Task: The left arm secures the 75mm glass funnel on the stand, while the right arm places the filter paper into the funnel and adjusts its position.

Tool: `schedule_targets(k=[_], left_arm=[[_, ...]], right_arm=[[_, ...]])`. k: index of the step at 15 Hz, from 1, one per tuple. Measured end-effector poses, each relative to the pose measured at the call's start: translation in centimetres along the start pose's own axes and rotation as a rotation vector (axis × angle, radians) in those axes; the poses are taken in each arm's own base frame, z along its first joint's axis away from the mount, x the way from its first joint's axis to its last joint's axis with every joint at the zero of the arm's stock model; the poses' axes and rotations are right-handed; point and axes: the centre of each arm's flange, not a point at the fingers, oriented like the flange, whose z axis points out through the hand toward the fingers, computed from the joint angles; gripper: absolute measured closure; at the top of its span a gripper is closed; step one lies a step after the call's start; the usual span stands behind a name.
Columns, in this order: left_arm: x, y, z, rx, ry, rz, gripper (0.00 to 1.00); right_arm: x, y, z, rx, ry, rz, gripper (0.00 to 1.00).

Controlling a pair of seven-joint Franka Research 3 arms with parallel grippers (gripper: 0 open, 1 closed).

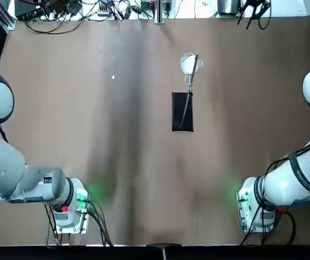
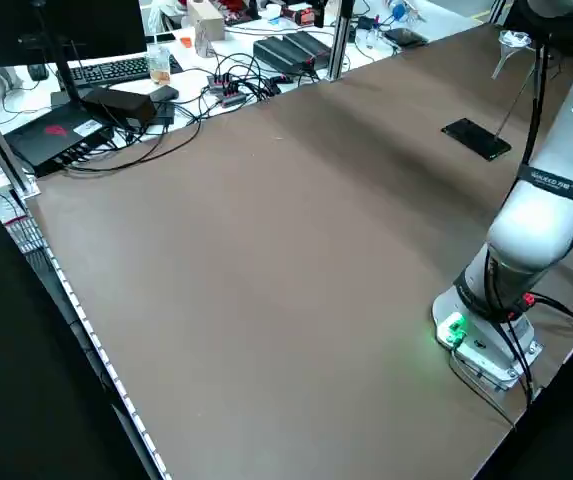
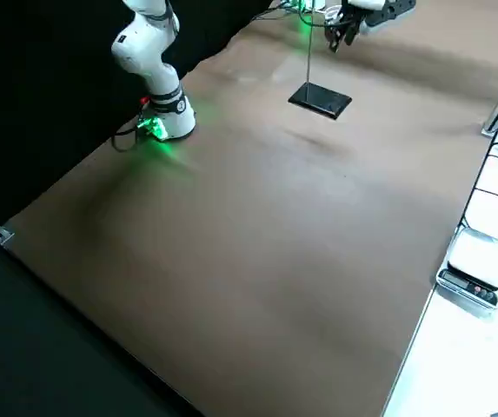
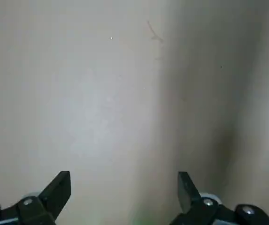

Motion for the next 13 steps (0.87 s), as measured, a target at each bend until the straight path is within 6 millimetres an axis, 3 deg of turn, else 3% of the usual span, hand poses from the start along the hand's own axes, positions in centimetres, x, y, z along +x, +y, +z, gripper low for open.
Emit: schedule_targets(k=[1,3,8,13], left_arm=[[-0.2,0.1,-0.4,0.0,0.007,0.001,0.0],[-0.6,0.1,-0.9,0.0,0.014,0.002,0.0],[-0.6,-0.1,-0.9,0.0,0.014,0.0,0.0],[-0.6,-0.3,-1.1,0.012,0.018,-0.003,0.0]], right_arm=[[0.7,0.9,-0.1,0.006,0.001,-0.033,0.47],[1.5,2.3,-0.3,0.001,0.011,-0.093,0.44],[2.1,3.3,-0.9,-0.061,0.071,-0.249,0.02],[0.7,3.2,-3.1,-0.136,0.163,-0.395,0.0]])
